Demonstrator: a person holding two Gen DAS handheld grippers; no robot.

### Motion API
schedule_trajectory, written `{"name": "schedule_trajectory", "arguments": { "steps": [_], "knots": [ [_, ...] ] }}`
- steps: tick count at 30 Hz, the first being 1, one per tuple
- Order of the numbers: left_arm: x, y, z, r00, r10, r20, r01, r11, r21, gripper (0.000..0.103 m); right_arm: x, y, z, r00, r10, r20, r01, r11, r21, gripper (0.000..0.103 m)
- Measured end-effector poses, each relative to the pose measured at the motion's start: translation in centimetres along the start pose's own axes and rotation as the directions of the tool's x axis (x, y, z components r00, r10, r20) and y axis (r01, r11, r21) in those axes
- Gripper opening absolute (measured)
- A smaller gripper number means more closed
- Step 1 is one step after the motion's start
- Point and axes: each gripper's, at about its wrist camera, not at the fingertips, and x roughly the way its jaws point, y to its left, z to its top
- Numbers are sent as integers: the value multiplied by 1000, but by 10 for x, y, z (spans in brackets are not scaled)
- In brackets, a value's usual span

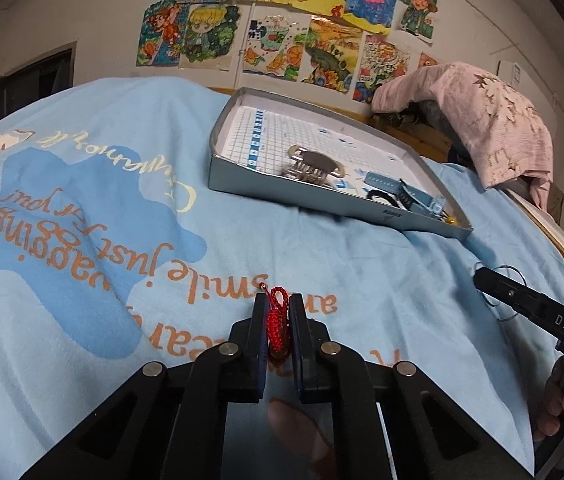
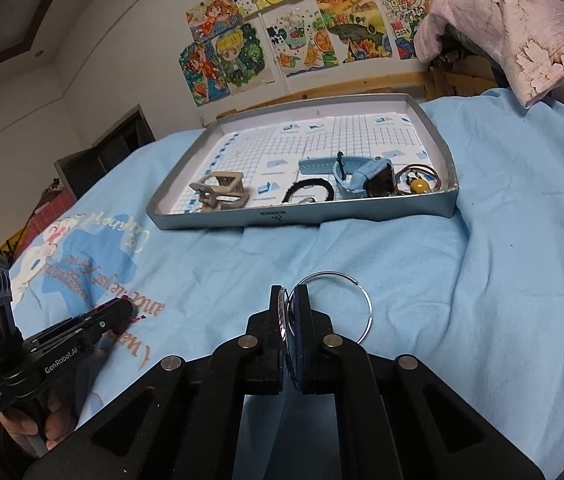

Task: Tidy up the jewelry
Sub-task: 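Carry the bracelet with the left tool while the right tool carries the hoops to the tray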

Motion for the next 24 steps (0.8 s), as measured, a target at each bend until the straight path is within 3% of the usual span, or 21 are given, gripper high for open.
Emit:
{"name": "schedule_trajectory", "arguments": {
  "steps": [11, 19, 24],
  "knots": [
    [-21, -24, -7, 995, -100, -2, 100, 990, 102, 7, -9, 30, -7, 998, 53, -13, -54, 992, -110, 3],
    [-20, -41, 33, 989, -151, 0, 149, 979, 140, 7, -25, 39, 7, 993, 75, 88, -58, 981, -185, 2],
    [2, -50, 70, 986, -164, 19, 160, 980, 116, 7, -25, 35, 30, 986, 76, 150, -44, 978, -203, 2]
  ]
}}
